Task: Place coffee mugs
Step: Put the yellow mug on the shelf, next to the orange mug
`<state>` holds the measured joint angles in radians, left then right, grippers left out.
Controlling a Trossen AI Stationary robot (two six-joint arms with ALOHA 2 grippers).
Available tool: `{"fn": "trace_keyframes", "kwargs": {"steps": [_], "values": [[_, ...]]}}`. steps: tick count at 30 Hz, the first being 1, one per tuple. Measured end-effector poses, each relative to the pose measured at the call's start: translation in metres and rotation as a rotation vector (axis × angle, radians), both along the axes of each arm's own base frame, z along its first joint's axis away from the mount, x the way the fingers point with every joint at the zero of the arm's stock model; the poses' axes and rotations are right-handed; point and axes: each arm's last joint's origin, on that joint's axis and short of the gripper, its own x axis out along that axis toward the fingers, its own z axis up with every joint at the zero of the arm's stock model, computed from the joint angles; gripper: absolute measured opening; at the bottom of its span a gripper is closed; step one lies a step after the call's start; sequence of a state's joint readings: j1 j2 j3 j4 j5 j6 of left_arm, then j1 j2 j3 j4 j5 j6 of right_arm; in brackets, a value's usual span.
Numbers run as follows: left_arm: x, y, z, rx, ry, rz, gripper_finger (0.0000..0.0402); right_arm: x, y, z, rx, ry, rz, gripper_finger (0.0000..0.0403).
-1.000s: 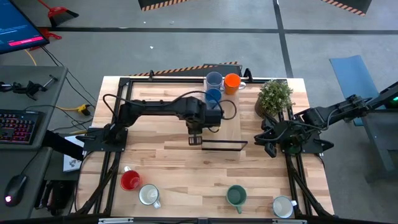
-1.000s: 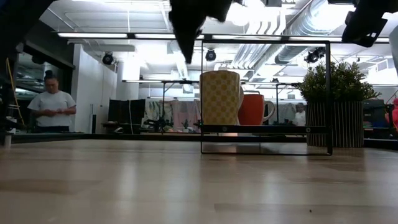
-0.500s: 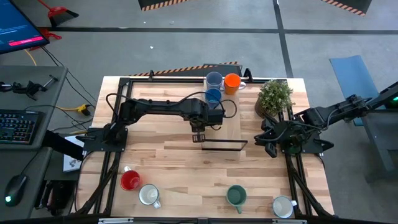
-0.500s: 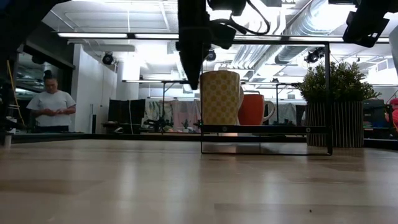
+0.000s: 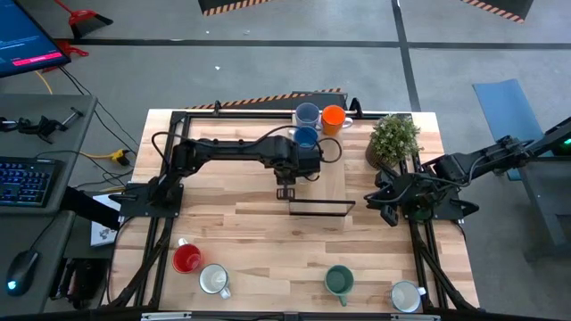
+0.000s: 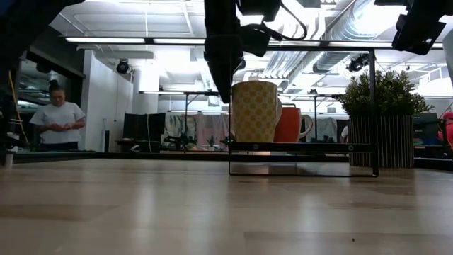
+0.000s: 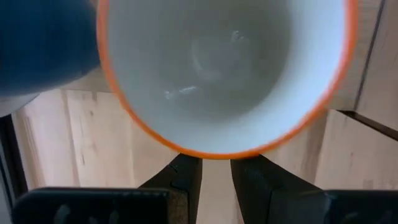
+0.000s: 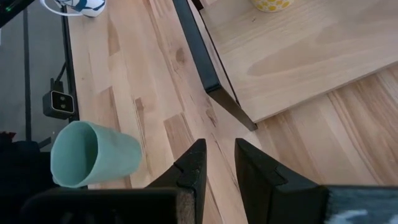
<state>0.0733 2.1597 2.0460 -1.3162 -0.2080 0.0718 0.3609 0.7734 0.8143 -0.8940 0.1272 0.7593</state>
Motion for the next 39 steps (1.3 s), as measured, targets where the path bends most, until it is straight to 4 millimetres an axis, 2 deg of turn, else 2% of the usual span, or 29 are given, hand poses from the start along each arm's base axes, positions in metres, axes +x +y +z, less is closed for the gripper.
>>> {"fn": "trace_keyframes", "kwargs": {"steps": [7,17,28,32,35,39], "values": [[0.003,0.012,0.000,-0.020,-0.048,0.040,0.0074,0.000,0.000,0.000,0.000,0.000,0.000,0.0065],[0.015,0.009,0.003,-0.135,-0.186,0.008,0.0074,0.000,0.000,0.000,0.002,0.000,-0.003,0.0065],[0.032,0.011,0.010,-0.118,-0.368,-0.006,0.0074,0.000,0.000,0.000,-0.009,-0.004,-0.012,0.0065],[0.032,0.011,0.012,-0.112,-0.376,-0.005,0.0074,0.000,-0.001,0.000,-0.033,-0.011,-0.012,0.0065],[0.027,0.011,0.024,-0.089,-0.346,0.005,0.0074,0.003,-0.001,0.002,-0.080,-0.053,0.004,0.0065],[0.016,0.010,0.047,-0.084,-0.289,0.009,0.0074,0.011,0.001,0.012,-0.156,-0.202,0.047,0.0065]]}}
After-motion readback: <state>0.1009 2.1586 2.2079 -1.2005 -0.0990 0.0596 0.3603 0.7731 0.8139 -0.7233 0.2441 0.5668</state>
